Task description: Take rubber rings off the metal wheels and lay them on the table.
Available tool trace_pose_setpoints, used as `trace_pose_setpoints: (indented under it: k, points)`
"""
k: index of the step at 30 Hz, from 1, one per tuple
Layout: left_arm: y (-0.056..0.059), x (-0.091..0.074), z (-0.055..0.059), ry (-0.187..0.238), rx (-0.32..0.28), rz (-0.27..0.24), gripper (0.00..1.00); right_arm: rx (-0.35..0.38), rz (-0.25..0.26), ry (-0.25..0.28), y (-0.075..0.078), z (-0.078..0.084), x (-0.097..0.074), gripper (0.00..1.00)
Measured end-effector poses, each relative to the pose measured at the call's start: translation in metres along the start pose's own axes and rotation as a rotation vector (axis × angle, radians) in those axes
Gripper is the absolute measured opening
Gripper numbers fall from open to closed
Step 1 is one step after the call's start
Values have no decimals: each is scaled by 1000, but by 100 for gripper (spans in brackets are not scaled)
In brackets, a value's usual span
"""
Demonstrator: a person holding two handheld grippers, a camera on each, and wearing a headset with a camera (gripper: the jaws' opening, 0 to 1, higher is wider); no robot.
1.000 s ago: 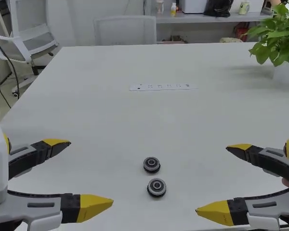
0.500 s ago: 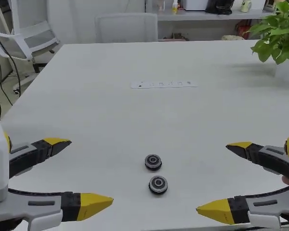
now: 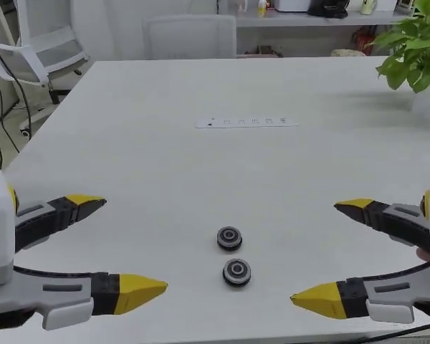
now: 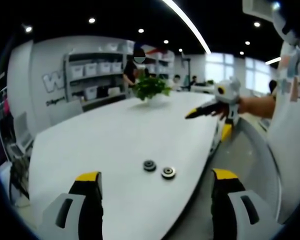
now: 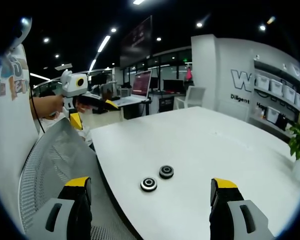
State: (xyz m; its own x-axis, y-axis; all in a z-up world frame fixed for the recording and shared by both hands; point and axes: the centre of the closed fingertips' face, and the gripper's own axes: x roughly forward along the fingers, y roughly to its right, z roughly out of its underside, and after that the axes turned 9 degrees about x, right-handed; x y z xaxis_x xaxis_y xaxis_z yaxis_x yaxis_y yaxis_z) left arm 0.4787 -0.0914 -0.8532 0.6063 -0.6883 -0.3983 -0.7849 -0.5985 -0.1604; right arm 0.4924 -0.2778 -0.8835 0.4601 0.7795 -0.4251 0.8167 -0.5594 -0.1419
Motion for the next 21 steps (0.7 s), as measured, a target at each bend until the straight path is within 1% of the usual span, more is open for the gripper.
trace_pose_setpoints:
  k: [5, 12, 21]
  points:
    - [-4, 3, -2, 2, 9, 4, 90, -13, -3, -1, 4, -5, 3, 99]
    - [-13, 9, -3, -8, 22, 6, 89, -26, -12, -4, 10, -10, 9, 99]
    - [-19, 19, -7, -15, 40, 27, 87, -42, -28, -8, 14, -14, 16, 99]
